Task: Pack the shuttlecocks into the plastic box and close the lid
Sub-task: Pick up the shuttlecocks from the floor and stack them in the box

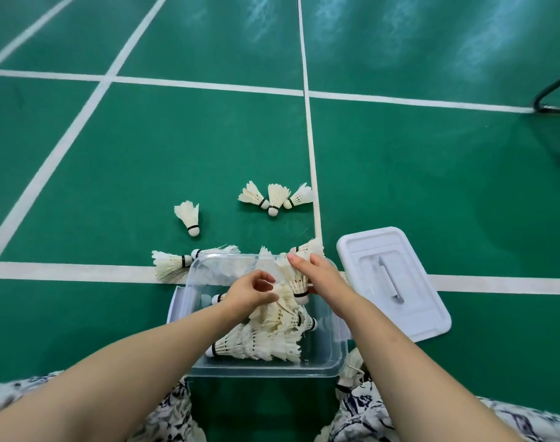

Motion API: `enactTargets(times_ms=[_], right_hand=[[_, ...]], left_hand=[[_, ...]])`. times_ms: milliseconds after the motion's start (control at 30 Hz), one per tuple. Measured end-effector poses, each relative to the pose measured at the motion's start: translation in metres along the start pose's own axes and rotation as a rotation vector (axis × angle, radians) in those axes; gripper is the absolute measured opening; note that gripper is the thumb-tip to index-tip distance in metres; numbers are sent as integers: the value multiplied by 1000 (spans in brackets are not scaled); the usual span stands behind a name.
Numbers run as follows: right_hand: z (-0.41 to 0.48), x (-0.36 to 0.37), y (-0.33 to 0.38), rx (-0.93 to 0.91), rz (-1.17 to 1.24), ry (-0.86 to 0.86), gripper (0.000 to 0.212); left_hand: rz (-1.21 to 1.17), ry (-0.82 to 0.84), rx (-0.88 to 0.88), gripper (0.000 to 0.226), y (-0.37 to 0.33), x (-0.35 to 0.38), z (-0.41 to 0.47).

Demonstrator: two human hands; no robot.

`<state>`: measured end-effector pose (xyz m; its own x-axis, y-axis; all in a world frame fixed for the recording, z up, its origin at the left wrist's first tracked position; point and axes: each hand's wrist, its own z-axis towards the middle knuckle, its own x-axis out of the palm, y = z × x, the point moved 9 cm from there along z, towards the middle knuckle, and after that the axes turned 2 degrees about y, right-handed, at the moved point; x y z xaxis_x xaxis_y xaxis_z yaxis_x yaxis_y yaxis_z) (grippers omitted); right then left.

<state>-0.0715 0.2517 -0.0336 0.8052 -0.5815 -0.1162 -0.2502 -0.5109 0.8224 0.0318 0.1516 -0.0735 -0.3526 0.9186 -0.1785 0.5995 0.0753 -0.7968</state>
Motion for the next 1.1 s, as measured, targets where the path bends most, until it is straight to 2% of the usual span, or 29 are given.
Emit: enactTargets(times_ms=[67, 100, 200, 267, 367, 533, 633, 733, 800, 900, 1000, 1100], right_hand=[[-3, 1, 0, 3, -95, 21, 43], [-5, 2, 0, 7, -147, 24, 49], [-12, -1, 2, 31, -280, -19, 89], [-16, 0, 6, 38, -318, -28, 102], [-23, 8, 21, 1, -333, -13, 83], [-30, 33, 42, -48, -427, 63, 74], [-32, 42, 44, -38, -381, 108, 61], [-34, 43, 41, -26, -307, 149, 39], [-34, 41, 39, -31, -278, 154, 39], [-29, 37, 31, -27, -253, 120, 47], [-22, 25, 22, 12, -204, 31, 34], [-21, 24, 14, 55, -184, 31, 39]], left_hand=[[6, -3, 29, 25, -9, -5, -3], [5, -3, 42, 27, -14, -7, -5], [50, 7, 94, 42, -34, -17, -12], [96, 36, 136, 62, -51, -22, -19], [254, 136, 225, 83, -84, -25, -33], [638, 325, 278, 89, -113, -20, -53], [687, 348, 233, 79, -106, -18, -56], [592, 314, 197, 58, -100, -21, -54], [582, 293, 186, 48, -98, -24, -51], [723, 246, 171, 48, -100, -36, -46], [939, 225, 37, 56, -93, -55, -43], [1001, 264, -143, 61, -63, -63, -42]])
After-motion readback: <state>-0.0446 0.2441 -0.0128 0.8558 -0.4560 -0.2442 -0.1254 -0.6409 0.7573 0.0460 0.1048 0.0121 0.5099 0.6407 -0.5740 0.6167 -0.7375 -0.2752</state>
